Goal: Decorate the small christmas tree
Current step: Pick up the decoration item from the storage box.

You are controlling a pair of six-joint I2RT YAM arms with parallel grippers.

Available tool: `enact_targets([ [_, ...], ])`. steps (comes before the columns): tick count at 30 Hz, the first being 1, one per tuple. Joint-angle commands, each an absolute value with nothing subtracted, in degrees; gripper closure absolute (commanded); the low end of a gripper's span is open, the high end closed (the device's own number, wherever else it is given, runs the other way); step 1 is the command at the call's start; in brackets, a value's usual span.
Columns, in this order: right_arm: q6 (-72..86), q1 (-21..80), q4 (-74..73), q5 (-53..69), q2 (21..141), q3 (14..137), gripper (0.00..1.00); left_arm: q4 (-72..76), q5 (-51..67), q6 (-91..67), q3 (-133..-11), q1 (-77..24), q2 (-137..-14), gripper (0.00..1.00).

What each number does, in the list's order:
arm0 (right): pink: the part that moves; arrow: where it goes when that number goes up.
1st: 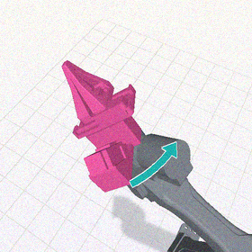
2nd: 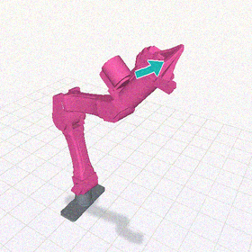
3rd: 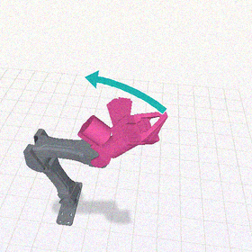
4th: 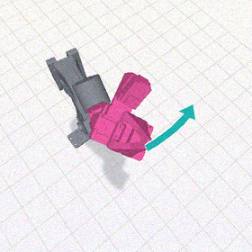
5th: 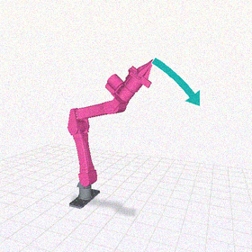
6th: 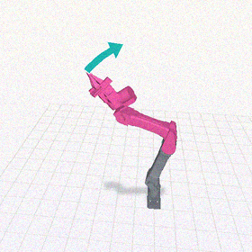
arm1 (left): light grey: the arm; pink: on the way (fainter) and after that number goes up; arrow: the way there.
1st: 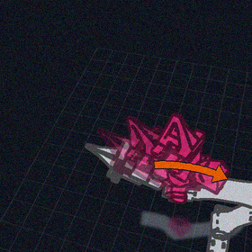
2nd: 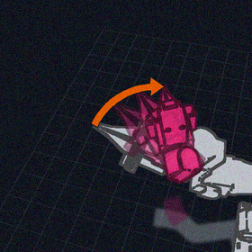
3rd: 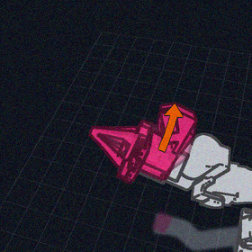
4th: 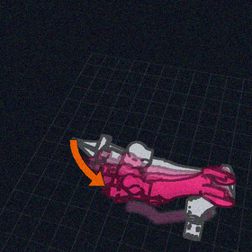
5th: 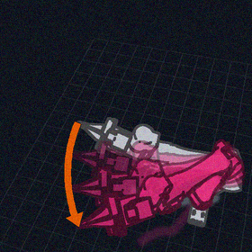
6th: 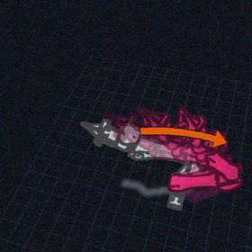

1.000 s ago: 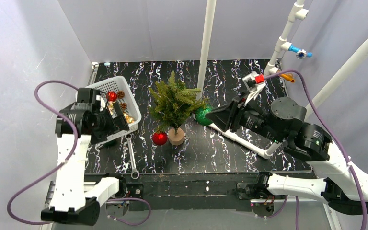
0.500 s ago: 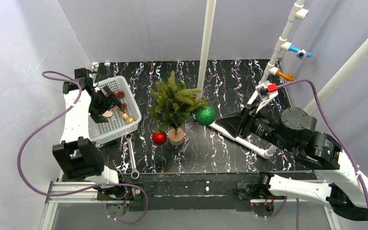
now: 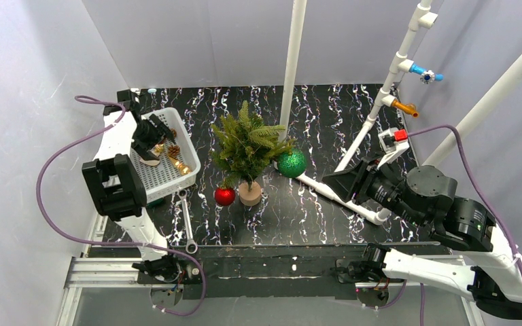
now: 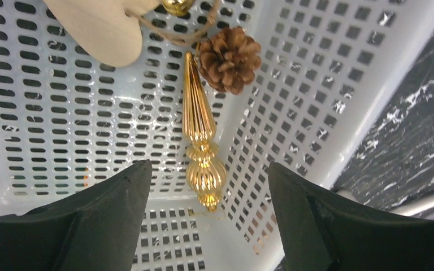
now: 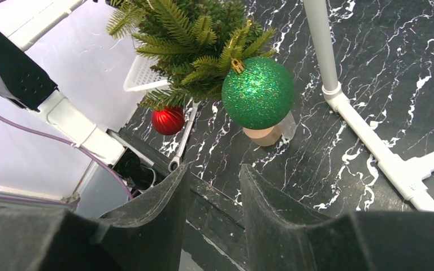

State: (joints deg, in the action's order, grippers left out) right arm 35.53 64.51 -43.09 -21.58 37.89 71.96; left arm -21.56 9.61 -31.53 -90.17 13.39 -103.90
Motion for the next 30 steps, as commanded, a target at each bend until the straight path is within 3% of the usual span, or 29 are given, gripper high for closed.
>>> enact_targets([
  [1, 37.3, 64.3, -42.2, -24.8, 37.2, 71.6, 0.54, -22.4, 5.8, -31.6, -90.7, 13.6, -106.1, 0.25],
  [9, 37.6, 64.3, -41.8, -24.4, 39.4, 72.3, 0.54, -20.6, 8.1, -31.4, -91.9, 13.7, -111.8, 0.36],
  [16, 38.2, 64.4, -41.3, -23.1, 41.0, 72.9, 0.56, -19.0, 10.5, -33.3, -93.3, 13.7, -116.0, 0.37],
  [22, 39.5, 64.3, -40.6, -22.0, 41.8, 72.4, 0.56, -17.9, 11.4, -32.9, -94.4, 13.7, -117.6, 0.44],
  [30, 40.2, 64.3, -39.8, -21.5, 42.1, 72.2, 0.56, -18.4, 12.4, -32.8, -94.5, 13.7, -118.0, 0.61],
])
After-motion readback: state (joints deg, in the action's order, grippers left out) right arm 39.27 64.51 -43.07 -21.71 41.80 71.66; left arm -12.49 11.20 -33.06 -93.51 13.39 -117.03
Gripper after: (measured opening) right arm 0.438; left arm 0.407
